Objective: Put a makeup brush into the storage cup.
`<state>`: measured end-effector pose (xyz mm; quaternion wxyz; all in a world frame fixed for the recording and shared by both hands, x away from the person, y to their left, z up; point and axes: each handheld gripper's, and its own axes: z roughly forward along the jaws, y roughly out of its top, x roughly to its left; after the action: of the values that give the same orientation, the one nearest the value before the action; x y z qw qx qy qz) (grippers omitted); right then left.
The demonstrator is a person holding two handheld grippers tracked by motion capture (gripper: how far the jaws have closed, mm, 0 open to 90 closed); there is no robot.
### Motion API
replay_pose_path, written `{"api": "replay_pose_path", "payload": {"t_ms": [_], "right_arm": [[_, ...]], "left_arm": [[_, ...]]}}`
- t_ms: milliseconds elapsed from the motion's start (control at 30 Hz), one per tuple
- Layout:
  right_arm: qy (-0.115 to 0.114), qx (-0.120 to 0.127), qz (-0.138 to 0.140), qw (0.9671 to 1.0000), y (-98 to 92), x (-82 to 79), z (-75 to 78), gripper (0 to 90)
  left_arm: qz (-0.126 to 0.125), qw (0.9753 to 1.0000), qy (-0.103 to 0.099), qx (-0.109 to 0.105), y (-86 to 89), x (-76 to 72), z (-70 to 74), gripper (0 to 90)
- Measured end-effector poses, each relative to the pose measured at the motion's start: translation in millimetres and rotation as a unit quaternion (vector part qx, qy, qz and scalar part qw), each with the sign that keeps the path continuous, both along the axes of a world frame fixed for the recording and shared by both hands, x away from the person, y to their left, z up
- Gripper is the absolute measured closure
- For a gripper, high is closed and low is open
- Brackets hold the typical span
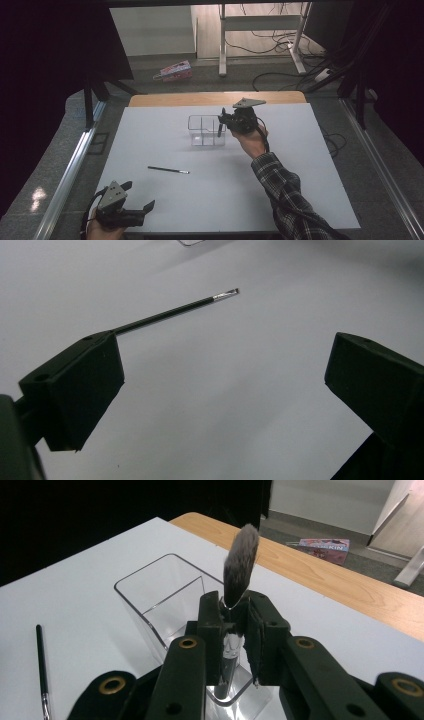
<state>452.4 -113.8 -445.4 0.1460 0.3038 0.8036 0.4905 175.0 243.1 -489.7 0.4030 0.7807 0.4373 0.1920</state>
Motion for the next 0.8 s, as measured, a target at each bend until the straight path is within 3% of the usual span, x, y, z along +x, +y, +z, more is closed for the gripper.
{"api": "replay_pose_path", "payload": {"t_ms": [33, 133, 267, 300, 433, 800], "right_arm": [[-0.001, -0.002, 0.000, 1.0000, 0.7, -0.3, -0.2, 71.4], [-0.013, -0.007, -0.009, 0.9998, 3.6, 0.0, -0.5, 42.3], [-0.021, 0.000, -0.018, 0.9996, 6.3, 3.4, -1.5, 11.5], [-0.019, 0.000, -0.020, 0.9996, 6.5, 4.0, -1.7, 7.1], [-0.026, -0.030, -0.045, 0.9982, 10.1, 4.1, -4.8, 0.1], [-0.012, -0.025, -0.033, 0.9991, 8.5, 1.6, 0.1, 0.2]], "left_arm": [[0.000, 1.0000, 0.000, 0.001, 0.0, 0.0, 0.0, 2.9], [-0.001, 1.0000, -0.001, 0.002, -0.1, -0.1, 0.1, 2.9], [-0.002, 1.0000, -0.001, 0.002, -0.5, -0.4, 0.2, 2.9], [-0.001, 1.0000, -0.001, 0.002, -0.5, -0.4, 0.2, 2.9], [0.000, 1.0000, -0.001, 0.002, -0.3, -0.1, 0.2, 2.8], [0.005, 1.0000, -0.004, -0.006, 0.1, 2.0, -0.3, 1.6]]}}
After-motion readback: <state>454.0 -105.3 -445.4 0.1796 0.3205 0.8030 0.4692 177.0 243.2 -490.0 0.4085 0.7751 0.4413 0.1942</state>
